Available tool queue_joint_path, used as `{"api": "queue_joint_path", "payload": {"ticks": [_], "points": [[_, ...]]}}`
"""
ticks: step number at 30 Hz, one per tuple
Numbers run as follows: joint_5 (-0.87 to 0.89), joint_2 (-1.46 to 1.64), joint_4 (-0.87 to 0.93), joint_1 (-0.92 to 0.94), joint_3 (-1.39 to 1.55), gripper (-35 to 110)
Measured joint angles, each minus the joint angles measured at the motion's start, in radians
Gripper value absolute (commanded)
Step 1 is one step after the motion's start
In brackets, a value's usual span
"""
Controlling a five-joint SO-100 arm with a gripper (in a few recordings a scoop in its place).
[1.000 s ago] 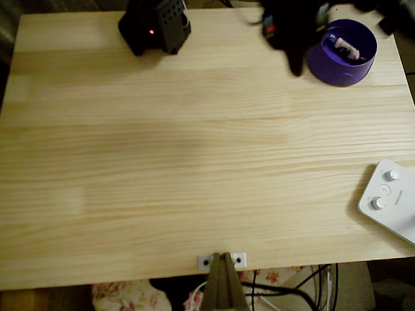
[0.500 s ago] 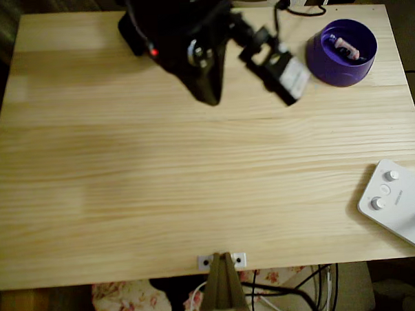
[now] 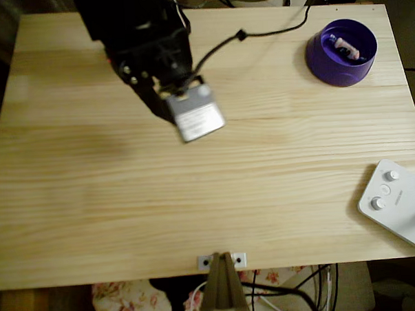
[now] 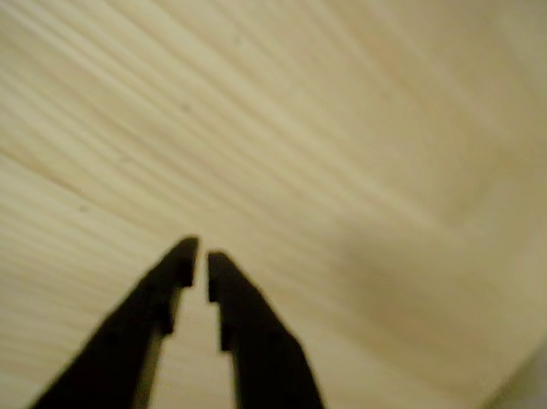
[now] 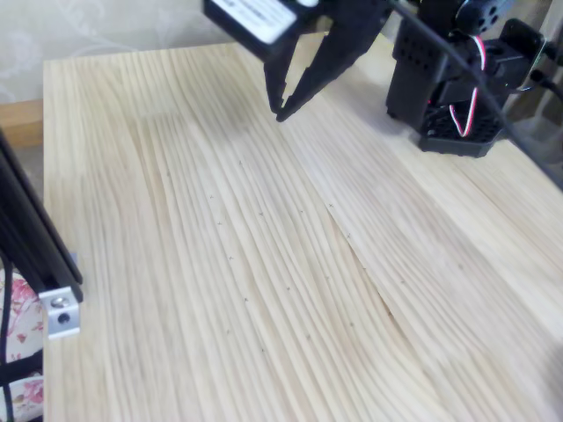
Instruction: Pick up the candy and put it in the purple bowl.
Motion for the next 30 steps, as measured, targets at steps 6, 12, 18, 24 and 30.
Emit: {"api": "queue_joint_path", "payload": {"ticks": [6,12,18,24,30], "points": [[0.170,0.146,-0.014,0.038,0.143,-1],[0.189,0.239,-0.018,0.095,0.201,-1],[0.189,0.267,-0.018,0.147,0.230,-1],[0.189,0.353,-0.049,0.221,0.318,-1],[0.189,0.463,-0.031,0.264,0.403,-1]]}}
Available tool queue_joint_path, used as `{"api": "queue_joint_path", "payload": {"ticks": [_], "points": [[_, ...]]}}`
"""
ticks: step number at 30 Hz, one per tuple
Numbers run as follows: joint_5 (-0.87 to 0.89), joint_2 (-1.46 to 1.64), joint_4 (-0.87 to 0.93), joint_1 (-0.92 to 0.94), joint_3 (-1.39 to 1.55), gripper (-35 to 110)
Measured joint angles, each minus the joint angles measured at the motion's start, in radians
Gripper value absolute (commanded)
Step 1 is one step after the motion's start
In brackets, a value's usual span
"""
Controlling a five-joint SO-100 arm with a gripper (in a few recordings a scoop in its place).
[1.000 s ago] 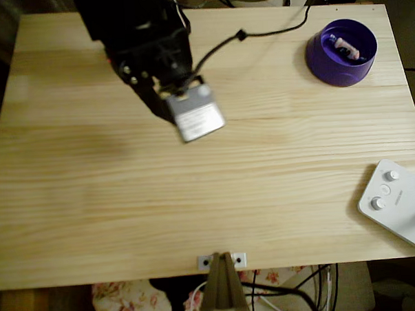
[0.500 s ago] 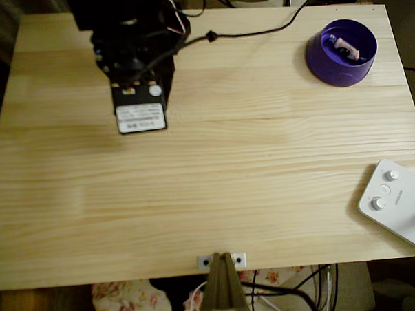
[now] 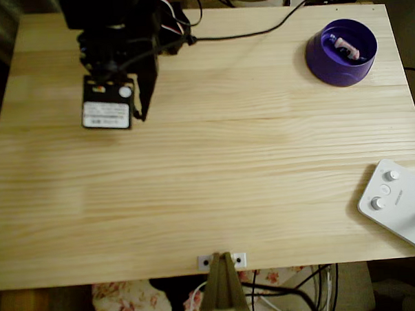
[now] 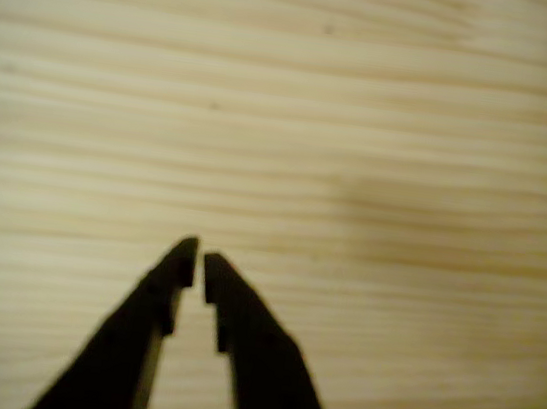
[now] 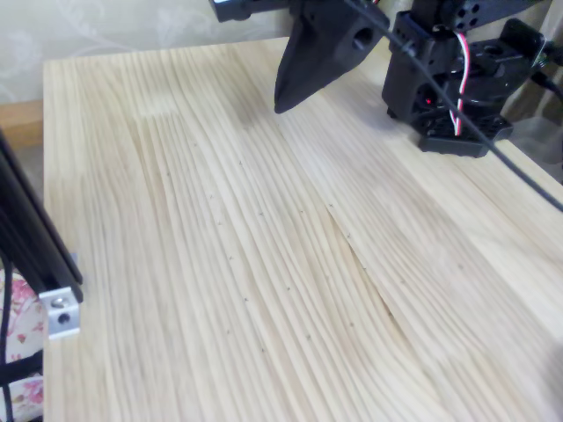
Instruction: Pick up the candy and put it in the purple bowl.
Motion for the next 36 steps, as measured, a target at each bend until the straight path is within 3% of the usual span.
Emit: {"api": "queue_joint_path", "payload": {"ticks": [18,36], "points": [[0.018,0.273,0.083,0.011,0.199,-1],[0.037,0.290,0.089,0.026,0.201,-1]]}}
